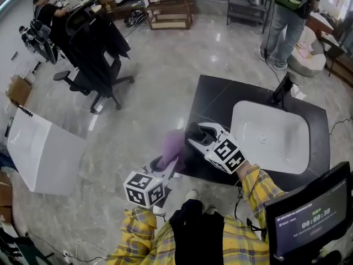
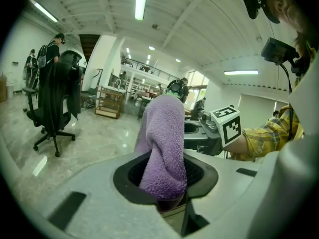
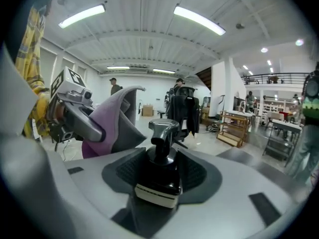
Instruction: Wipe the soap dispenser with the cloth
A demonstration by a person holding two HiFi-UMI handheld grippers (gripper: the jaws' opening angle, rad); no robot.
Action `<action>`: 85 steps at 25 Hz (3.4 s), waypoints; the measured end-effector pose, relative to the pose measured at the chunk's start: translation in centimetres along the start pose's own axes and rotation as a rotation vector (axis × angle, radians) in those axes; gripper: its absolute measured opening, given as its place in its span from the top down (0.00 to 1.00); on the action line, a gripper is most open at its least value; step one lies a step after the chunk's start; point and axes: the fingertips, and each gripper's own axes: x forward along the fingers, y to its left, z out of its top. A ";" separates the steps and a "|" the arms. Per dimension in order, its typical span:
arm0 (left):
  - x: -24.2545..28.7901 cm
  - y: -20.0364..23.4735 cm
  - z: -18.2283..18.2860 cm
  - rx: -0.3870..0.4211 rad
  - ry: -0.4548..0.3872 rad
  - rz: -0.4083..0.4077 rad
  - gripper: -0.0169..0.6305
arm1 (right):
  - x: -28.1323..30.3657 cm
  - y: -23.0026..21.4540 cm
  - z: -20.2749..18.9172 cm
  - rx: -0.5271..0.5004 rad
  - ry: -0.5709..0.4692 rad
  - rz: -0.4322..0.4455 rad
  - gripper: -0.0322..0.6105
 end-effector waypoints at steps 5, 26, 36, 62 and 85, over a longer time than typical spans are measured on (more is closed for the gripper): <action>0.2 0.2 -0.5 -0.001 0.000 0.010 0.84 | 0.2 -0.5 -0.4 0.075 -0.015 -0.168 0.66; -0.1 0.9 0.1 -0.019 -0.002 0.036 0.84 | -0.3 -2.8 0.2 0.220 -0.015 -0.454 0.66; 0.9 0.3 -0.2 0.011 0.026 0.010 0.84 | 0.0 -2.2 -0.2 -0.006 0.001 -0.014 0.62; 1.9 -0.3 -0.3 0.028 0.037 0.016 0.84 | -1.0 -3.5 -0.8 0.206 0.047 -0.440 0.66; 1.8 -1.0 -0.8 0.105 0.063 0.058 0.84 | -6.8 -3.0 -0.8 0.342 -0.097 -0.444 0.72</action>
